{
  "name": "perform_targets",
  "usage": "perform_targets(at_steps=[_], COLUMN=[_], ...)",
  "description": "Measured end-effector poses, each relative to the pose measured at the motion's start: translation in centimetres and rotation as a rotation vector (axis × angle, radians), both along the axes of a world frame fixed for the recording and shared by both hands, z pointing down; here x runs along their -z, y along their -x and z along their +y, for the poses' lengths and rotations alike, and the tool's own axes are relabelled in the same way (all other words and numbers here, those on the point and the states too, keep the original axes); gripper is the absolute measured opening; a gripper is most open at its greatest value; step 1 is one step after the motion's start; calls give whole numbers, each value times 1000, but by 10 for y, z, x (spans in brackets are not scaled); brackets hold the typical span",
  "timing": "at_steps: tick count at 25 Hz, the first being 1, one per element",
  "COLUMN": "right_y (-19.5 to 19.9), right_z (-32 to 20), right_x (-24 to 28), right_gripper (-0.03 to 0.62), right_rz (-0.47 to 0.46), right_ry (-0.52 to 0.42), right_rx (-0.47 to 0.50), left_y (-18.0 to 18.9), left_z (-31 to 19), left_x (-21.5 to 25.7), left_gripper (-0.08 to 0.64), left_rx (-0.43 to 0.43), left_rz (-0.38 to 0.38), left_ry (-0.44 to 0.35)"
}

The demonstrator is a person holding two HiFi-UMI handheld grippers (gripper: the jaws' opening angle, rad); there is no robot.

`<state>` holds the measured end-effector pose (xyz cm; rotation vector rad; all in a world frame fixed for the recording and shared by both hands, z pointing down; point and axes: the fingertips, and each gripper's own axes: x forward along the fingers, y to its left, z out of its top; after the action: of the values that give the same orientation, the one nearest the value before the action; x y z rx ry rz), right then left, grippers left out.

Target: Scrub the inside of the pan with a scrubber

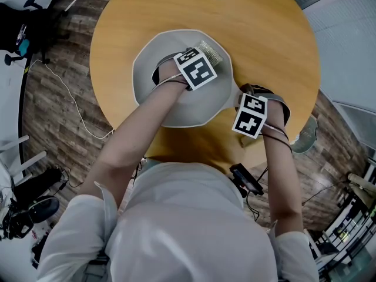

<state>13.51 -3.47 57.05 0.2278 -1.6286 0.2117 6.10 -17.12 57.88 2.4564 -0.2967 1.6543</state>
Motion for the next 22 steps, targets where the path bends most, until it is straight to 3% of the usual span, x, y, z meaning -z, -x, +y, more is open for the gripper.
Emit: perform_targets(at_steps=[22], right_y=[0], right_z=[3], right_x=[-2], right_gripper=[190], right_rz=[8], right_ry=[24], right_rx=[-21], left_y=[35], left_z=[-29], left_x=[-1], left_gripper=[17], left_rx=[76], left_rz=[-27], left_ry=[-2])
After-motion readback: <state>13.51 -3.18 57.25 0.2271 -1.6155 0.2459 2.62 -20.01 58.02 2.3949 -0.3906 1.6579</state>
